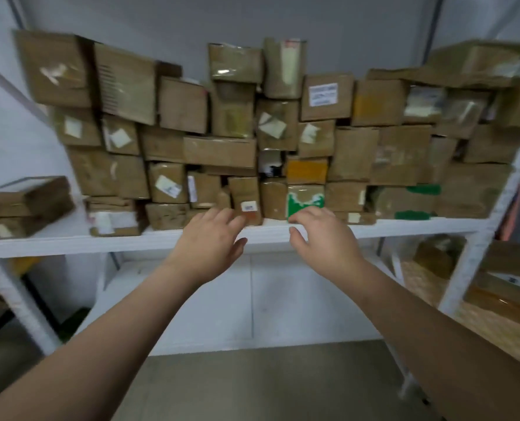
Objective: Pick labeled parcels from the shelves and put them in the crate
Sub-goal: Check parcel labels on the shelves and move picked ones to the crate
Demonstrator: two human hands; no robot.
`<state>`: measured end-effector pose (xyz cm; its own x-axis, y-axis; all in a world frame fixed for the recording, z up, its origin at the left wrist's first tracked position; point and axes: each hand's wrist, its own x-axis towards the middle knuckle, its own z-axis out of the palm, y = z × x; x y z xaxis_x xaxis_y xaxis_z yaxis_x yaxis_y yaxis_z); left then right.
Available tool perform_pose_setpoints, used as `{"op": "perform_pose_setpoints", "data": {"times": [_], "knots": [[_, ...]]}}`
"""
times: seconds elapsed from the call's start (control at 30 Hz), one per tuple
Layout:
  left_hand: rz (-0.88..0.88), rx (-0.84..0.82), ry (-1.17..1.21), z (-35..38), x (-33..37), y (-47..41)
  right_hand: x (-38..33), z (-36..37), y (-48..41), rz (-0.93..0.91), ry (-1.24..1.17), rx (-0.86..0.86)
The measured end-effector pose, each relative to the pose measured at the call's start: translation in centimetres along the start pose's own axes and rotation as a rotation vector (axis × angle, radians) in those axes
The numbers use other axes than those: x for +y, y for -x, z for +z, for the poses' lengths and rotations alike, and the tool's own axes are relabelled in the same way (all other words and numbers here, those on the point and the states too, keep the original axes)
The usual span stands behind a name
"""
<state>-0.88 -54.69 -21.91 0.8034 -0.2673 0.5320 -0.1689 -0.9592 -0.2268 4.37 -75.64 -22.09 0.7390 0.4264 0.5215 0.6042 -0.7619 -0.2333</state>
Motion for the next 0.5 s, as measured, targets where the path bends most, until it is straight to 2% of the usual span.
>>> {"op": "perform_pose_setpoints", "data": {"times": [0.23,0.37,0.5], "knots": [[-0.323,-0.047,-0.065,-1.7,-16.7,10.9,-16.5,8.0,-5.1,-0.116,-0.123,-0.017],[-0.369,-0.079,-0.090,-2.6,-23.4,14.4,-23.6,10.7,-8.1,-0.174,-0.160,-0.034],[-0.351,-0.007,-0.111,-4.5,-28.5,13.5,-27.9,10.9,-12.5,-0.222,-0.154,0.043]]}}
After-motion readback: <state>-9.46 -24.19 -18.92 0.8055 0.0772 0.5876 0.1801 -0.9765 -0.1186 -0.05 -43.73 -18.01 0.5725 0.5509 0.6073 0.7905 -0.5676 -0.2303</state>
